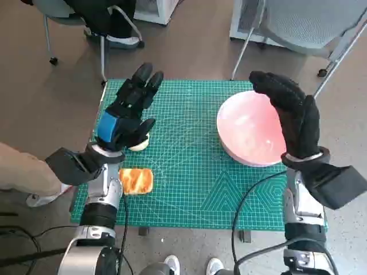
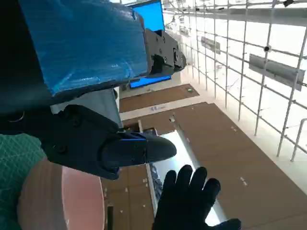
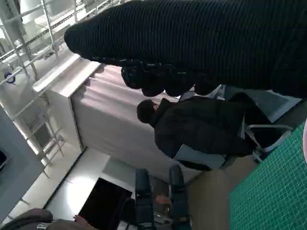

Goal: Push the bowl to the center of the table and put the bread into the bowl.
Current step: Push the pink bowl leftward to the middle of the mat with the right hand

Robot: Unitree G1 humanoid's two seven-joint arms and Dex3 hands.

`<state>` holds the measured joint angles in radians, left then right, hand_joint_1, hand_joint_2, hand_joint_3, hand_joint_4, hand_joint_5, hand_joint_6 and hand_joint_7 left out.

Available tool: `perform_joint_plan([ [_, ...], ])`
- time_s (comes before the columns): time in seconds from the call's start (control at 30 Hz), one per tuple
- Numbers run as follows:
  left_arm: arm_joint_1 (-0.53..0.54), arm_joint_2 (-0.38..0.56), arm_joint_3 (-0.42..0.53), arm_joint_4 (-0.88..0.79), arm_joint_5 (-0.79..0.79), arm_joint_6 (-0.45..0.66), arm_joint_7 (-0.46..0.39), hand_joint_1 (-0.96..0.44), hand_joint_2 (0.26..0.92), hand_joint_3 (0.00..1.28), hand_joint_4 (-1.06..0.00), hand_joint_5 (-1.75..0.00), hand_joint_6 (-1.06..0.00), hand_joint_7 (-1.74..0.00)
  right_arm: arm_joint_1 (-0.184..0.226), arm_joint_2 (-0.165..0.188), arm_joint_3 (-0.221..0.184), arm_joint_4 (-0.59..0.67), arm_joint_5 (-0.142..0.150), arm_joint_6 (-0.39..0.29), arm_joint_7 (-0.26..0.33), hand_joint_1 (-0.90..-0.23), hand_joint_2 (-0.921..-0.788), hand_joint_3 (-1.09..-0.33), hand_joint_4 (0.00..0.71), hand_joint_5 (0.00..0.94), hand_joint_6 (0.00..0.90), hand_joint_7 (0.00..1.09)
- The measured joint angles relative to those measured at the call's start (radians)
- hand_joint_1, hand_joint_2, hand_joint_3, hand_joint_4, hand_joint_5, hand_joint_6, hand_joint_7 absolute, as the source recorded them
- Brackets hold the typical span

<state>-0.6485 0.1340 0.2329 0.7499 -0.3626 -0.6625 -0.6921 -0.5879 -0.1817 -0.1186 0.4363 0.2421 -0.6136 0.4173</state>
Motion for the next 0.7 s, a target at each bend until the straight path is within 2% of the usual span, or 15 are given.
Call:
perform_joint_plan([
  [0.7, 0.003, 0.003, -0.002, 0.002, 0.005, 0.000, 0.001, -0.61, 0.921, 0.39, -0.17, 0.00, -0.25, -0.04, 0.000, 0.003, 0.000, -0.004, 0.000, 0.006, 0.001, -0.702, -0.921, -0.759, 0.142, 0.001, -0.001, 0.43],
])
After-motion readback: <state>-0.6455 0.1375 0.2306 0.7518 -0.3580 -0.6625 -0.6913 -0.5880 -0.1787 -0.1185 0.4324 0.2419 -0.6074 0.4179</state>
